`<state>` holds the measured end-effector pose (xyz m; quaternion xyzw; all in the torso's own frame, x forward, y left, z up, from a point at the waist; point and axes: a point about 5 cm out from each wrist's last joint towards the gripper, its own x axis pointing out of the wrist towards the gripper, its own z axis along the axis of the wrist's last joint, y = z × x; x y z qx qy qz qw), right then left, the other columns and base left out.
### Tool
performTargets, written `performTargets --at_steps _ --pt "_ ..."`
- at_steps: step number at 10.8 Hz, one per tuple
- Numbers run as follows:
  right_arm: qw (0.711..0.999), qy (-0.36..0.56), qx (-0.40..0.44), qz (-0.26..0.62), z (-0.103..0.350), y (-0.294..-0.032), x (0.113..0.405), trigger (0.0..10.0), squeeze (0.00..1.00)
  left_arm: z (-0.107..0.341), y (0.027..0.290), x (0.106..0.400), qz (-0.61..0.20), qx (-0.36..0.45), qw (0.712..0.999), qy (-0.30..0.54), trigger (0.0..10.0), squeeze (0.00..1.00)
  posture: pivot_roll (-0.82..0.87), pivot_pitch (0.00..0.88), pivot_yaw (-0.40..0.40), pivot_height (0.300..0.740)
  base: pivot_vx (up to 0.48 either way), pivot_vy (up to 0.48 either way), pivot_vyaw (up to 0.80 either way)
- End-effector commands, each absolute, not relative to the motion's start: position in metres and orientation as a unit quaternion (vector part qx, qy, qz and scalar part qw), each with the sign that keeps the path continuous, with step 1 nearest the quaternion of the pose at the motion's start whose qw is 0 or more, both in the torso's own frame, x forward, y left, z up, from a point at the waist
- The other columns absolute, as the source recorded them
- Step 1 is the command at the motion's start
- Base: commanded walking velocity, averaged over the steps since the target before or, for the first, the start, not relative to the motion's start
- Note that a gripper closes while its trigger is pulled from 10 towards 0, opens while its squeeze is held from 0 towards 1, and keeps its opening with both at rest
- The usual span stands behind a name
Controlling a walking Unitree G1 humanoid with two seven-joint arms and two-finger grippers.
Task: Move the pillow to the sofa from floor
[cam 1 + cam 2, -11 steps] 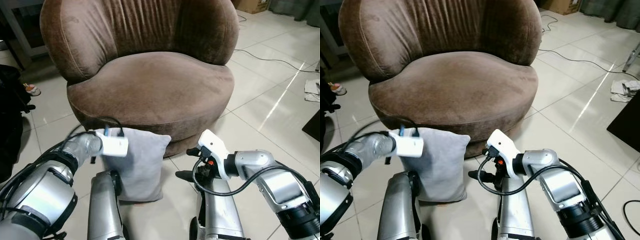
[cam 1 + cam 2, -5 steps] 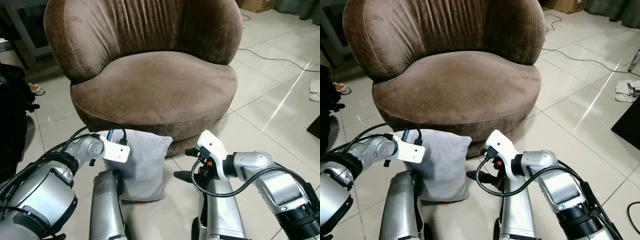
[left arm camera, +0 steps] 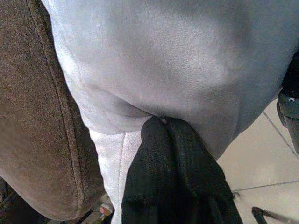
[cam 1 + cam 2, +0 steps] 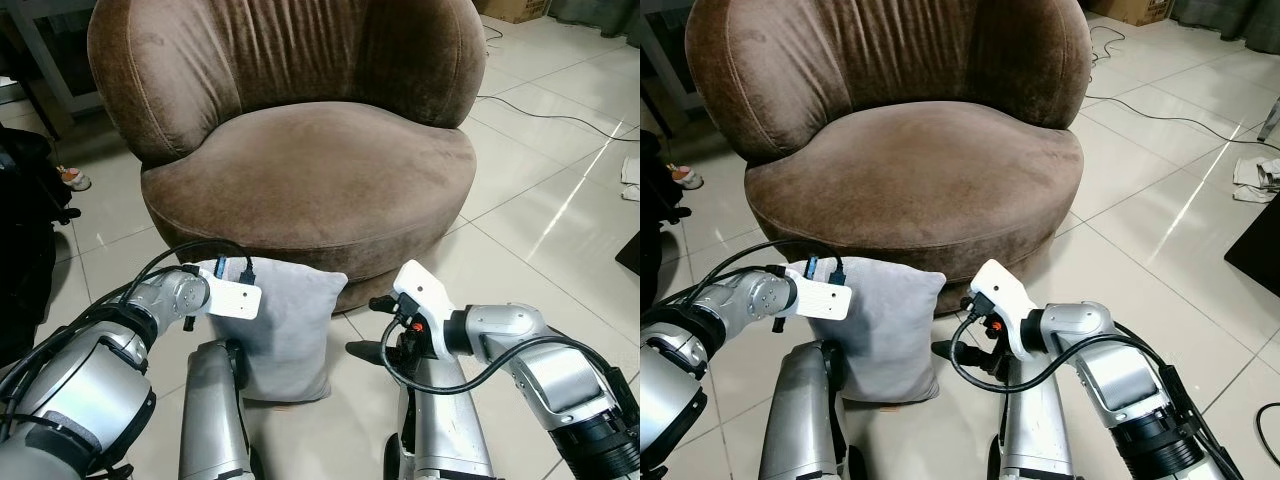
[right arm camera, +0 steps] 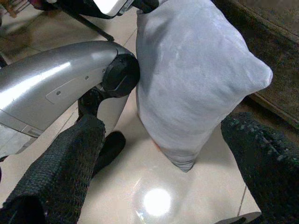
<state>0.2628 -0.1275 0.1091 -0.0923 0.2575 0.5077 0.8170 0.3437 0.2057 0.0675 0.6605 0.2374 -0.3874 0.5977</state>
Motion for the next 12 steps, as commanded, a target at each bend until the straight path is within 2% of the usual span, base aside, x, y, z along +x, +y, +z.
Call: performTargets --at_steps 1,3,12 --pt "0.819 0.247 -0.099 0.508 0.1112 -0.125 0.2635 10.0 0.0 0.0685 0.2055 0.3442 -0.39 0.656 0.599 0.242 10.0 0.0 -0.16 0.032 0.059 0.411 0.0 0.0 0.0" --pt "0.826 0.248 -0.081 0.499 0.112 -0.1249 0.2672 10.0 0.0 0.068 0.2051 0.3441 -0.39 0.655 0.6 0.242 10.0 0.0 -0.16 0.032 0.059 0.415 0.0 0.0 0.0" --pt "0.823 0.252 -0.093 0.501 0.108 -0.1242 0.2662 10.0 0.0 0.0673 0.2039 0.3439 -0.393 0.656 0.596 0.245 10.0 0.0 -0.16 0.037 0.059 0.56 0.0 0.0 0.0"
